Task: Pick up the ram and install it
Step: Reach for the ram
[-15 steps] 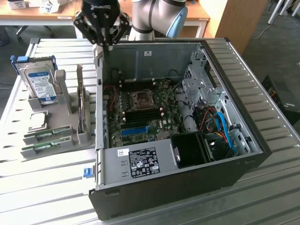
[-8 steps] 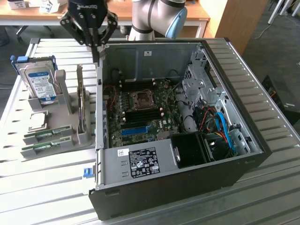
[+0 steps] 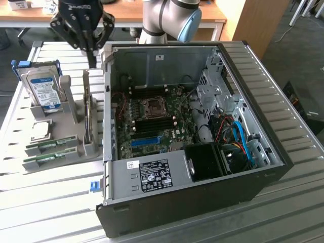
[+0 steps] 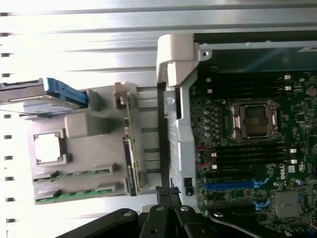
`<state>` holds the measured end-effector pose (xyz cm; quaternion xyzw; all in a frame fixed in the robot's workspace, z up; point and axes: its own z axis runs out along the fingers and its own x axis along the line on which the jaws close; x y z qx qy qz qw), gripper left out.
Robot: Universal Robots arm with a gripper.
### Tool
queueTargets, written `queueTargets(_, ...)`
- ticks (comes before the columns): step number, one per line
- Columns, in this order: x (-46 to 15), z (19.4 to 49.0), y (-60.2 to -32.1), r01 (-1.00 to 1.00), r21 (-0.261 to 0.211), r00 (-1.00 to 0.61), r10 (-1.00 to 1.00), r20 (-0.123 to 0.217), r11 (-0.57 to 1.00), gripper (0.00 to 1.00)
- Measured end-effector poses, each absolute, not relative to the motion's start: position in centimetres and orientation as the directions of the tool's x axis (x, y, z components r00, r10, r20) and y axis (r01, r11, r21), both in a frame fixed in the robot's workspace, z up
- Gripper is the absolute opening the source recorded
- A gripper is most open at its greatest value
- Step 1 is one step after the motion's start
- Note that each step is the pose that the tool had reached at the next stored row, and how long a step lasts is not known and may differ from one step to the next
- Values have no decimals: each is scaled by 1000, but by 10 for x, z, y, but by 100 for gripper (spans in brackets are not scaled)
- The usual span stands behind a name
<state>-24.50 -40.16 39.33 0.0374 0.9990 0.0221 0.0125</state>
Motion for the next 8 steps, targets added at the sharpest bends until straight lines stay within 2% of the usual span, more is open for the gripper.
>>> queueTargets(8, -271, 393, -402, 74, 45, -997, 75, -23, 996, 11)
